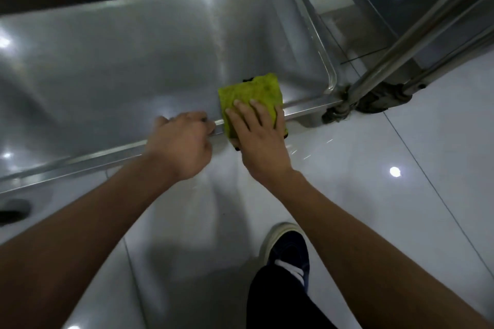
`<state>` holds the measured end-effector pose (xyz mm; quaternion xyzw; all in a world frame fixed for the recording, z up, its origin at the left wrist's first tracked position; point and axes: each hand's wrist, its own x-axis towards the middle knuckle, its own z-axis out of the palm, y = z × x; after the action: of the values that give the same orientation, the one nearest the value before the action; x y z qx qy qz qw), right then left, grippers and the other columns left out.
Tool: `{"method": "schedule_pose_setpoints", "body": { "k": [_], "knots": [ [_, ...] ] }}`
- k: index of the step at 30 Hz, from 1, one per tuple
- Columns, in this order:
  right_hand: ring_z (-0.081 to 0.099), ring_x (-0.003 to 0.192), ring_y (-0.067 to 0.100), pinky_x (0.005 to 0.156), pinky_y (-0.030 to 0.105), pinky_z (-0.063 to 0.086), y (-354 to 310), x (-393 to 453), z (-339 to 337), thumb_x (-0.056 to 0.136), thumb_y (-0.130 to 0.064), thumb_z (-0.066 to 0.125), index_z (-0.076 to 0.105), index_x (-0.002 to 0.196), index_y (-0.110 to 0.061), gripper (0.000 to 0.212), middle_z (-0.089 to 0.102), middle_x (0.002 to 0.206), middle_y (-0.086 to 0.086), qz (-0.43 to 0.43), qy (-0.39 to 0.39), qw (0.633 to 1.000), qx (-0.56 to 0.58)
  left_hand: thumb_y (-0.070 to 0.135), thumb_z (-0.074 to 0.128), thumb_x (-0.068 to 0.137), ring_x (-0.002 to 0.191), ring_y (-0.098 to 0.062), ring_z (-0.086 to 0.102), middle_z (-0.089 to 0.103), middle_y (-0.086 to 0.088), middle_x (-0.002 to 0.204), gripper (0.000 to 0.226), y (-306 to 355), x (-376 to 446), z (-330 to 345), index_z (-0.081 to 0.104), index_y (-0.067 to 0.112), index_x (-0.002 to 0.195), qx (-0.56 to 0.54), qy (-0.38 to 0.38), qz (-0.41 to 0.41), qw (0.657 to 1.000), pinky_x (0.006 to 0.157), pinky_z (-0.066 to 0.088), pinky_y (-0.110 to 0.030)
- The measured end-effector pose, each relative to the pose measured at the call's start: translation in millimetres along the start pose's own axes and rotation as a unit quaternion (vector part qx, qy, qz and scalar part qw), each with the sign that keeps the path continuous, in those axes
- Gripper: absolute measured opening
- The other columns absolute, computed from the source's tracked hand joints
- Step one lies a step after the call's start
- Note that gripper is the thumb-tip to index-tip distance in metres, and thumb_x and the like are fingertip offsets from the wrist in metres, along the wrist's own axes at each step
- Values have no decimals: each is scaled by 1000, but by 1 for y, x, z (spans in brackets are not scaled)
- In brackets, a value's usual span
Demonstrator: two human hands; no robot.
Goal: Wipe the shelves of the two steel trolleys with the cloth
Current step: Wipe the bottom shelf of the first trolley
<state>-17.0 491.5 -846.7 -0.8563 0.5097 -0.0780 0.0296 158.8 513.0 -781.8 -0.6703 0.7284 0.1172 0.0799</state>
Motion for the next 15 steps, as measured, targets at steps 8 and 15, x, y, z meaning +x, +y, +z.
{"method": "schedule_pose_setpoints", "body": {
  "k": [8, 15],
  "knots": [
    [55, 117, 31, 101, 52, 36, -8, -6, -41, 73, 5, 67, 66, 125, -20, 58, 63, 129, -2, -54, -28, 996, 66, 28, 48, 91, 132, -22, 47, 53, 9, 143, 45, -17, -51, -21, 58, 31, 134, -34, 23, -23, 999, 100, 39, -43],
    [54, 122, 33, 93, 52, 47, -26, -20, -89, 76, 8, 68, 63, 132, -17, 62, 60, 137, 2, -100, -83, 981, 141, 27, 50, 91, 120, -29, 56, 62, 1, 131, 38, -29, -81, -55, 65, 24, 126, -89, 35, -53, 994, 95, 44, -45]
  ]
}}
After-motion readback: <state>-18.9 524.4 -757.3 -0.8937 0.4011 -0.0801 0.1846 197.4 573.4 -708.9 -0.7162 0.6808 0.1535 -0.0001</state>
